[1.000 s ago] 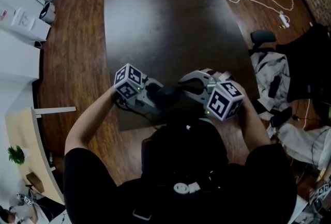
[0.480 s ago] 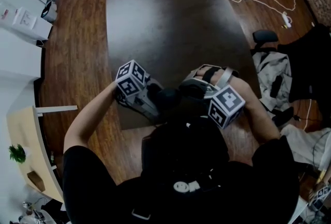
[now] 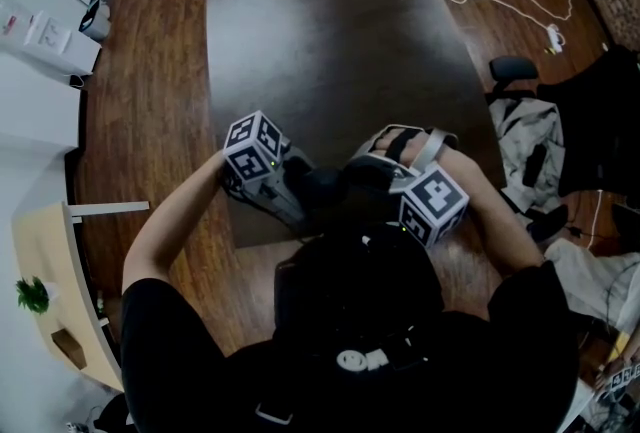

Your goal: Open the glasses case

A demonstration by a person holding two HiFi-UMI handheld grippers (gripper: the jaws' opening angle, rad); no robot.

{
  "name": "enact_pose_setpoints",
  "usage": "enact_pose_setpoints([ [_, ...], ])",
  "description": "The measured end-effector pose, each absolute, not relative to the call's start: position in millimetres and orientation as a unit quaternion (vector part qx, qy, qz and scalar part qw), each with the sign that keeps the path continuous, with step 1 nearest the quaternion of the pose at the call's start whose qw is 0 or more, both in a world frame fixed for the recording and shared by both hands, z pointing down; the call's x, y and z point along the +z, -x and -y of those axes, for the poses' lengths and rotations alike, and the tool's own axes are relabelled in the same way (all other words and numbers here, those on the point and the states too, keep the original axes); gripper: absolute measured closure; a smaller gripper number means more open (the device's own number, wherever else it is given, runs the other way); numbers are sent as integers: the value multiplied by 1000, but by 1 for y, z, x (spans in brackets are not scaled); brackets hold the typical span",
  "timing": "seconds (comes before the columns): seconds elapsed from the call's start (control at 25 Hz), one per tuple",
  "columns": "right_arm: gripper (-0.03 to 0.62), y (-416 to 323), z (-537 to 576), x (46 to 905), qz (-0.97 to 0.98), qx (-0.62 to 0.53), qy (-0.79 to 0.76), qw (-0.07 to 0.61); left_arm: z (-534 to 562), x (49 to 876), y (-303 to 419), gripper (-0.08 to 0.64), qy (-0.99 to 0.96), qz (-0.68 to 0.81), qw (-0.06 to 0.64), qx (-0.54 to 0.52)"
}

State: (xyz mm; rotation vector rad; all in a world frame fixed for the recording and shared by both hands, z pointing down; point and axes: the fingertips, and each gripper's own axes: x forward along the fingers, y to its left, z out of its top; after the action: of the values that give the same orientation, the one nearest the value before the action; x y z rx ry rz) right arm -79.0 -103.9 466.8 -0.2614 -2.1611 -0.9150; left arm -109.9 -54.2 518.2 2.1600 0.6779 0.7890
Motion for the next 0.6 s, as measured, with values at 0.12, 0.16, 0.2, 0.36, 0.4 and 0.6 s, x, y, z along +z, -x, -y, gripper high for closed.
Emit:
enact_pose_setpoints([
  [0.12, 543, 79, 100, 465, 864, -318, 108, 375, 54, 518, 110, 189, -843, -260, 358, 307],
  [0.16, 543, 78, 100, 464, 868, -311, 106, 374, 54, 518, 110, 189, -846, -256, 356, 304],
  [0.2, 545, 78, 101, 462, 871, -303, 104, 373, 55, 517, 110, 188, -850, -250, 354, 300],
  [0.36, 552, 74, 106, 459, 893, -251, 89, 362, 66, 517, 105, 178, -874, -209, 336, 280],
  [0.4, 554, 73, 108, 459, 901, -230, 84, 359, 69, 517, 104, 176, -881, -198, 328, 278],
  [0.6, 557, 66, 120, 460, 930, -127, 57, 340, 87, 524, 98, 175, -916, -132, 267, 268],
])
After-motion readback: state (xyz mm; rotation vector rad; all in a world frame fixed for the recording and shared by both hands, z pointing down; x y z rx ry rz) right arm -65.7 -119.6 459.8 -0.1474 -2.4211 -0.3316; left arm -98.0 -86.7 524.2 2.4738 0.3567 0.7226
